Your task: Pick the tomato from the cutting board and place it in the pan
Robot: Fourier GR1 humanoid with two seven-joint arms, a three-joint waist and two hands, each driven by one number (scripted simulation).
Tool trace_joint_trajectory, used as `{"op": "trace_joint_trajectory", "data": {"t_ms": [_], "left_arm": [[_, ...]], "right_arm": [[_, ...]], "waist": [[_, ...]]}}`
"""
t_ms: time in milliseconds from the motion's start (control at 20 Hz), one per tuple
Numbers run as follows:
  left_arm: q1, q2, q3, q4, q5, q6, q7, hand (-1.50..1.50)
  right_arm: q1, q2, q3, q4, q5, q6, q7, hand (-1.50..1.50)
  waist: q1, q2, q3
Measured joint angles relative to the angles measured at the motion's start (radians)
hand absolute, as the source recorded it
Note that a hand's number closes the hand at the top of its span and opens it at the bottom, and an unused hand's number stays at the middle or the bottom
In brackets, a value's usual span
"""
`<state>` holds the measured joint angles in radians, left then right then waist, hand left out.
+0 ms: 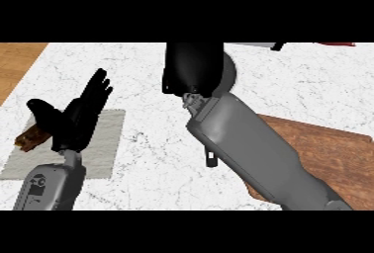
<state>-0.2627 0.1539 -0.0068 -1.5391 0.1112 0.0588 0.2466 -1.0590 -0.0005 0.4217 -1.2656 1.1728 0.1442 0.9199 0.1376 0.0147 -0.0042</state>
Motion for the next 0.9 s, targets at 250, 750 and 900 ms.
{"op": "trace_joint_trajectory", "data": {"t_ms": [250, 750, 900], "left_arm": [[-0.01, 0.014, 0.023, 0.002, 0.0, 0.008, 0.009, 0.0], [0.042, 0.027, 0.058, -0.023, 0.015, 0.001, -0.009, 0.0], [0.048, 0.021, 0.054, -0.031, 0.01, 0.004, -0.012, 0.0]], "right_arm": [[-0.128, -0.001, 0.007, 0.192, -0.088, -0.15, 0.049, 1.5], [-0.181, -0.003, -0.102, 0.58, -0.163, -0.474, -0.186, 1.5], [-0.18, -0.001, -0.134, 0.678, -0.203, -0.549, -0.294, 1.5]], "waist": [[-0.03, 0.002, 0.001], [-0.077, 0.003, 0.003], [-0.074, 0.005, 0.003]]}}
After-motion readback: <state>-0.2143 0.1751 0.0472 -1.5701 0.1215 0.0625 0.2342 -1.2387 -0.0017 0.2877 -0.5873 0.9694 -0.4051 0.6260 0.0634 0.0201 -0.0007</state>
